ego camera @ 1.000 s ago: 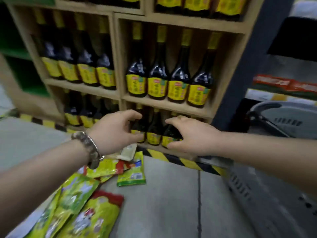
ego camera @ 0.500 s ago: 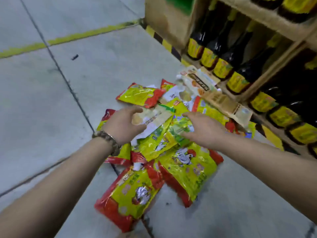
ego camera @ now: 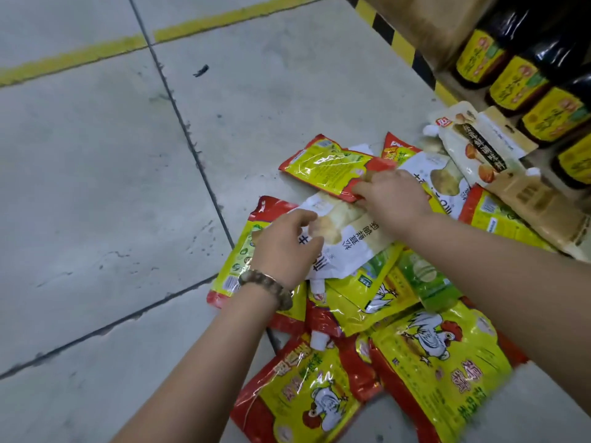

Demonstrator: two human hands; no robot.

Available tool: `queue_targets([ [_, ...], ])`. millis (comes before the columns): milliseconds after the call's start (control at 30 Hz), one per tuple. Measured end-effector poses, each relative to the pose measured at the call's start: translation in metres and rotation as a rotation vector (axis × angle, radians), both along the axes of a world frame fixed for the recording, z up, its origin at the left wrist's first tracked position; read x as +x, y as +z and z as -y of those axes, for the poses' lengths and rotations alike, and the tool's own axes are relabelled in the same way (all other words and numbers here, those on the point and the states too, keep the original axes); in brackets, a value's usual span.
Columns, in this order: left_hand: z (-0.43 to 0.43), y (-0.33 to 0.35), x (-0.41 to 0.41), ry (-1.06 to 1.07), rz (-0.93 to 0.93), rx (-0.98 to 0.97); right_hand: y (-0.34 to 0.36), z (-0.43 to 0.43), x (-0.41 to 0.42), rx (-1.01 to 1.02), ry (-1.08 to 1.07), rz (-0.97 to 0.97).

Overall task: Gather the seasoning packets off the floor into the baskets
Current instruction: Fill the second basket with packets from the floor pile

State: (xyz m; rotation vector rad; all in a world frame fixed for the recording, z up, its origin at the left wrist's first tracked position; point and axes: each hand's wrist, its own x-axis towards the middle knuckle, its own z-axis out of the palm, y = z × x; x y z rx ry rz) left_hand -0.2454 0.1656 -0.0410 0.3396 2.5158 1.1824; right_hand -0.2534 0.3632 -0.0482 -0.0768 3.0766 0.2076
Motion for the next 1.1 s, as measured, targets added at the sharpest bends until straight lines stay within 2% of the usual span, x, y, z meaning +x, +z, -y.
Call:
queue_targets([
  [133,-0.004,-0.003,0.001,0.065,-0.099,0.076,-0.004,0.0,0.006,-0.3,-0.044,-0.252],
  [233,-0.001,0.001,-0.002,0.052,-0.225,0.099,0.028,0.014,0.016,-0.575,-0.072,-0.507],
  [333,0.001,0.016,-0.002,0.019,-0.306,-0.038,0.066,0.019,0.028,-0.7,-0.027,-0.59],
  [400,0.005,0.032,-0.007,-0.041,-0.348,-0.155,0.09,0.023,0.032,-0.757,0.031,-0.55],
  [467,0.012,0.044,-0.015,-0.153,-0.238,-0.129,0.108,0.03,0.03,-0.838,0.086,-0.473],
  [567,0.016,0.053,-0.016,-0.246,0.144,0.124,0.113,0.04,0.022,-0.913,0.103,-0.36],
  [600,0.017,0.051,-0.012,-0.26,0.187,0.146,0.108,0.042,0.019,-0.937,0.058,-0.326],
  [667,0.021,0.046,0.0,-0.274,0.145,0.094,0.089,0.042,0.017,-0.964,-0.087,-0.291],
  [733,0.032,0.034,0.014,-0.162,0.173,0.115,0.066,0.038,0.023,-0.909,-0.233,-0.256],
  [800,0.047,0.024,0.029,0.067,0.29,0.216,0.045,0.036,0.037,-0.778,-0.303,-0.082],
  [867,0.06,0.013,0.039,0.293,0.387,0.314,0.029,0.04,0.054,-0.592,-0.266,0.227],
  [933,0.07,0.007,0.045,0.457,0.402,0.369,0.011,0.044,0.067,-0.397,-0.136,0.423],
  [1000,0.075,0.004,0.046,0.586,0.397,0.416,-0.004,0.048,0.071,-0.283,-0.069,0.431],
  [1100,0.079,0.002,0.047,0.685,0.403,0.465,-0.016,0.052,0.076,-0.221,-0.071,0.295],
])
